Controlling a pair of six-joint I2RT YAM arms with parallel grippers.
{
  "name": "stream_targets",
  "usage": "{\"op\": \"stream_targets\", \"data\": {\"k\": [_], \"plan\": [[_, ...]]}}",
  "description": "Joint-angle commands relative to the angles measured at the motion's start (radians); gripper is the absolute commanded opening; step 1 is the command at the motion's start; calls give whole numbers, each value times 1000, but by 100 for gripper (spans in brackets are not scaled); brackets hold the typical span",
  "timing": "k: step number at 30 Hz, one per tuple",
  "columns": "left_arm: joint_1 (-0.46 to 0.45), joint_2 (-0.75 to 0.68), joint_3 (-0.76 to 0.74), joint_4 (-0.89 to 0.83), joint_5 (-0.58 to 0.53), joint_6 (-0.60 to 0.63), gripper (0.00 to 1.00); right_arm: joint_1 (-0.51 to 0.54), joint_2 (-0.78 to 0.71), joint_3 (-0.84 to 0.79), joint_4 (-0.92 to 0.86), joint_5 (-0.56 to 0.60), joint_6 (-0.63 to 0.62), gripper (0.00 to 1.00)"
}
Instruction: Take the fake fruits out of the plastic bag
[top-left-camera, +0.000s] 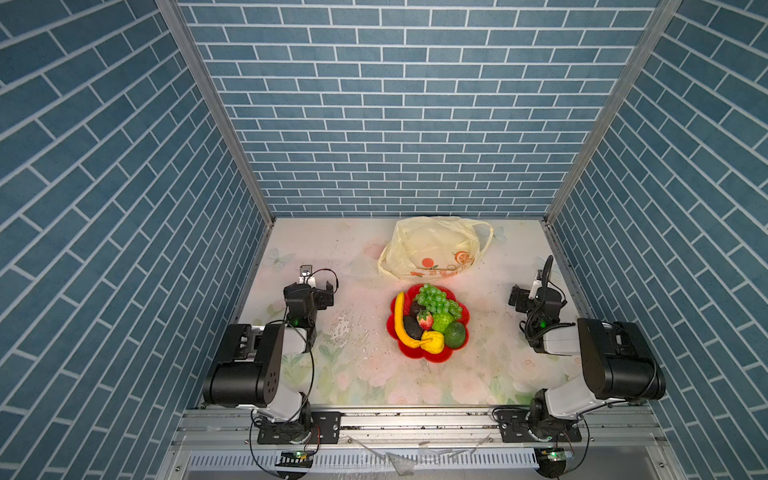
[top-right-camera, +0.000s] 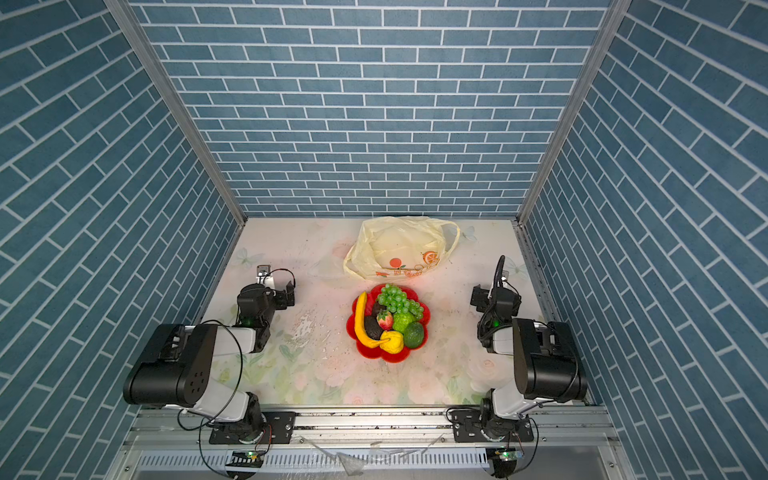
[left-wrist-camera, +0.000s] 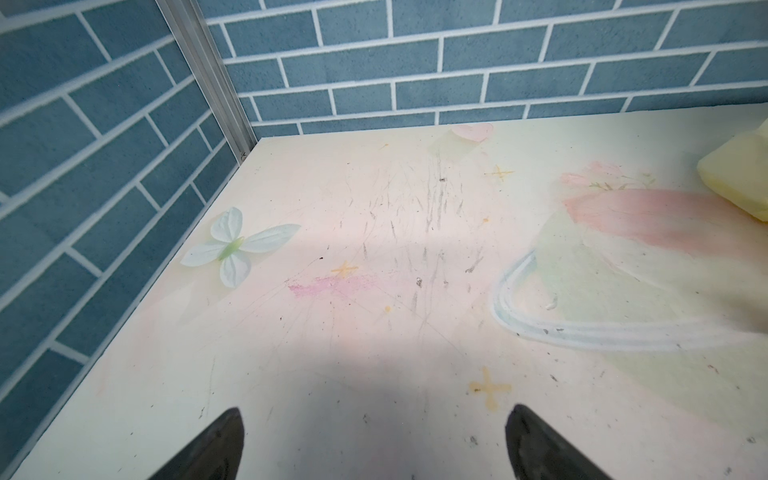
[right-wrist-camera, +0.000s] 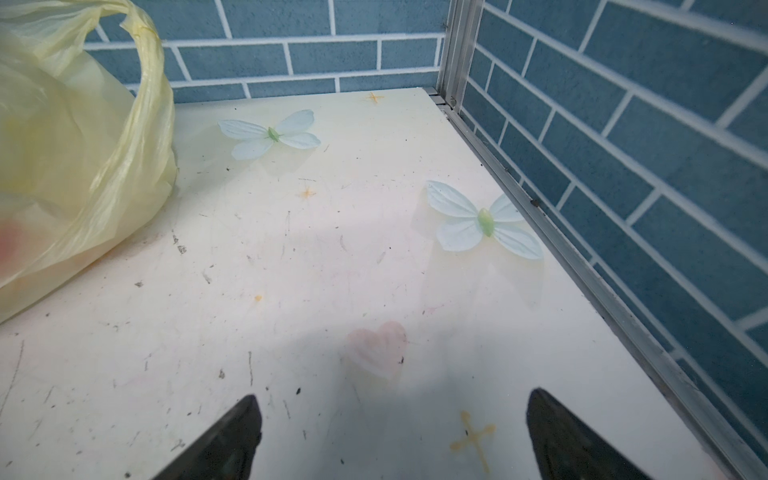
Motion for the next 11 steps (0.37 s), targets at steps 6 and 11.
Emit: {"op": "stream_targets", "data": {"k": [6,11], "plan": [[-1,3,12,23,5,7,99,5,3,43,6,8,10,99],[-2,2,13,22,6,7,99,5,4,29,33,23,15,99]]}}
